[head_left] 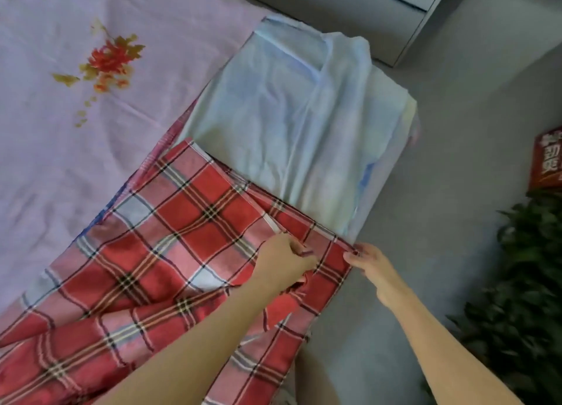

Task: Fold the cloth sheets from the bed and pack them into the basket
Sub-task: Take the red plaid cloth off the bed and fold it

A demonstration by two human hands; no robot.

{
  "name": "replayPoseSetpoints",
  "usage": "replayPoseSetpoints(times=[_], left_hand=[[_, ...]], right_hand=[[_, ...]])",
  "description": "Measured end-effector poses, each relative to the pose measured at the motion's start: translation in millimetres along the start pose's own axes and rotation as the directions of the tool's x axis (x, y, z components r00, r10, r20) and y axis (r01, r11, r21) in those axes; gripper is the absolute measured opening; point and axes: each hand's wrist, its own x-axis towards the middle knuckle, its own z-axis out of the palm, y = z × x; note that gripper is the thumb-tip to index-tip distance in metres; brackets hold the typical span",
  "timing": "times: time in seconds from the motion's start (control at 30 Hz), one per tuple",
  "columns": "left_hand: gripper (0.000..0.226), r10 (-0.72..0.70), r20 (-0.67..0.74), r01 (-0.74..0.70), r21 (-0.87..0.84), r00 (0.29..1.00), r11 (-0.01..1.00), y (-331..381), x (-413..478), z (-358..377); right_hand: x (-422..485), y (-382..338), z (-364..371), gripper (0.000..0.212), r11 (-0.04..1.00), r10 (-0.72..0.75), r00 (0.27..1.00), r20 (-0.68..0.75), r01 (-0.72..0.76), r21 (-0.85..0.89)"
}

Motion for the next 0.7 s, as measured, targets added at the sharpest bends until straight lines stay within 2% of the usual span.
replayPoseSetpoints(times=[0.1,0.17,0.27,0.37,0.43,0.53,0.6,0.67,0.7], left_hand=[[0.016,-0.064,0.021,0.067,-0.176,0.998,0.982,-10.2,1.3,4.4],[0.017,-0.062,0.049,0.071,-0.236,0.997,0.969,-12.6,-0.9,4.1],[0.018,-0.042,0.061,0.057,-0.274,0.997,0.960,-12.5,-11.9,-1.9],[0.014,-0.027,-0.027,0.017,-0.315,0.999,0.949,-9.6,-30.9,-14.0],[0.012,-0.012,-0.154,-0.042,-0.344,0.988,0.938,-8.3,-47.0,-28.1],[0.009,-0.009,-0.410,-0.181,-0.422,0.912,0.888,-9.0,-86.3,-77.9],[0.009,-0.044,-0.557,-0.270,-0.470,0.830,0.840,-9.1,-105.1,-120.2],[0.012,-0.057,-0.693,-0.354,-0.435,0.719,0.828,-8.5,-134.3,-164.7],[0.014,-0.013,-0.735,-0.383,-0.368,0.678,0.848,-6.1,-154.1,-182.9]], right_hand=[[6.8,9.0,3.6,0.012,0.996,0.008,1.000,-0.019,-0.006,0.094],[3.3,13.3,4.5,0.007,0.995,-0.013,0.999,-0.031,0.016,0.100],[-9.8,14.2,4.2,0.009,0.989,-0.046,0.996,-0.071,0.056,0.136],[-43.7,-2.6,11.3,0.011,0.977,-0.166,0.973,-0.162,0.185,0.111],[-76.2,-17.1,23.5,0.012,0.951,-0.277,0.939,-0.205,0.298,0.077],[-133.7,-47.5,50.6,0.017,0.889,-0.428,0.877,-0.217,0.452,0.075],[-155.2,-67.8,67.8,0.013,0.871,-0.451,0.870,-0.197,0.478,0.115],[-177.1,-93.2,93.3,0.008,0.861,-0.466,0.873,-0.144,0.485,0.151],[-192.2,-106.8,108.7,0.007,0.850,-0.492,0.862,-0.119,0.506,0.148]])
